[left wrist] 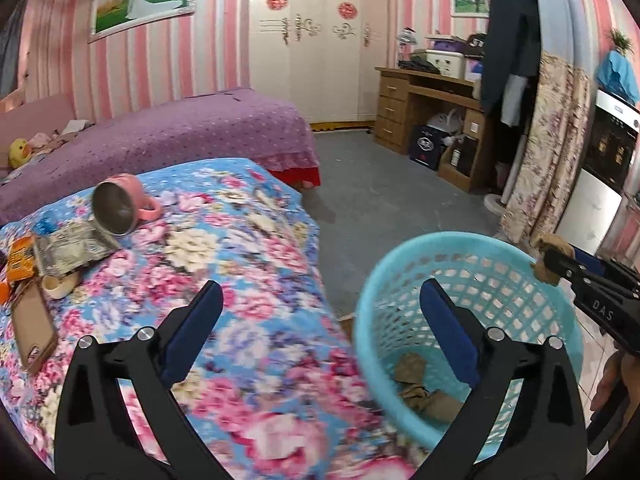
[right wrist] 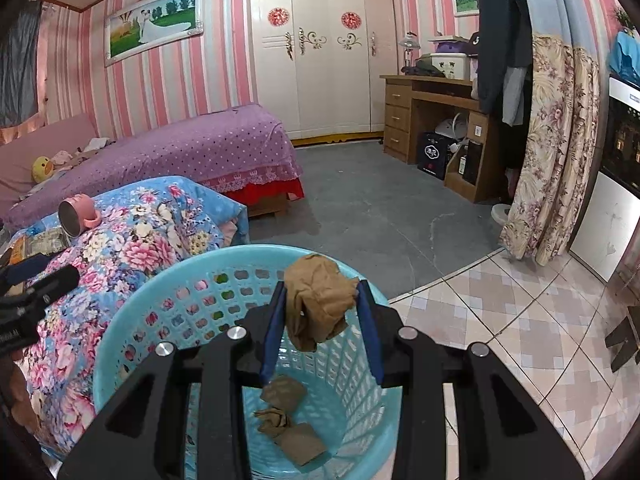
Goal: Collect trash
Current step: 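Carry the paper over the blue basket and open the right tool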
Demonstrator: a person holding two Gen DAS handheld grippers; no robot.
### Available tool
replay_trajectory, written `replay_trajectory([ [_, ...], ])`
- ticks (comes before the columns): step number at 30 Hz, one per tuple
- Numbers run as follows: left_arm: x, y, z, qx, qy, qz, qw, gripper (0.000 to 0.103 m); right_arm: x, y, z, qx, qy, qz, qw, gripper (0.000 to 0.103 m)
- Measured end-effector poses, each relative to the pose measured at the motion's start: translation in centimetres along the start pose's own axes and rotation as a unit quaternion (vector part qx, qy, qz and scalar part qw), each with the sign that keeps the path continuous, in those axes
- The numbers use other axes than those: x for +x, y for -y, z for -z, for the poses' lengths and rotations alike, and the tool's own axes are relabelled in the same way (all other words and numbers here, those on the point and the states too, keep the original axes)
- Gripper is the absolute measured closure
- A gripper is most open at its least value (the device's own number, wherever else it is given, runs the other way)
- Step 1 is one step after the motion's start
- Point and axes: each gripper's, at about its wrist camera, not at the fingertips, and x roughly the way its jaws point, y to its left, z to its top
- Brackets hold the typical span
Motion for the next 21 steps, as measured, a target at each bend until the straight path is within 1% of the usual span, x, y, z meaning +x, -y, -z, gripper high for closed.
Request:
replay_trajectory([
  [6,-0.6,-2.8,0.2,-0.016,-0.001,-0.018,0.9997,0.006,0.1,-1.8,-0.2,-0.012,0.001,-0.008,1.0,0.065],
  [8,-0.8,-3.5,0.4,-0.015,-0.001,-0.024,0.9996,0.006,0.1,-2.3,-0.3,-0.011,0.003,-0.01,1.0,0.059],
  [10,-1.2,-4.1,0.4,-0.012,0.001,-0.032,0.9994,0.006,0.2,-2.8,-0.4,-0.014,0.005,-0.008,1.0,0.043],
  [12,-1.6,-5.0,0.4,-0.013,0.005,-0.037,0.9992,0.006,0.1,-3.5,-0.5,-0.02,0.011,0.0,1.0,0.033],
  [14,-1.9,-5.8,0.3,-0.016,0.007,-0.04,0.9991,0.006,0.0,-4.0,-0.7,-0.024,0.014,0.006,1.0,0.029],
  [16,-2.3,-6.6,0.2,-0.018,0.008,-0.043,0.9989,0.006,0.0,-4.4,-0.8,-0.022,0.015,0.007,1.0,0.018],
  [18,-2.7,-7.1,0.1,-0.018,0.01,-0.048,0.9986,0.006,0.2,-4.9,-0.9,-0.019,0.014,0.01,1.0,0.013],
  [21,-3.3,-8.2,0.0,-0.02,0.014,-0.053,0.9983,0.006,0.3,-5.9,-1.2,-0.019,0.014,0.018,1.0,0.012],
])
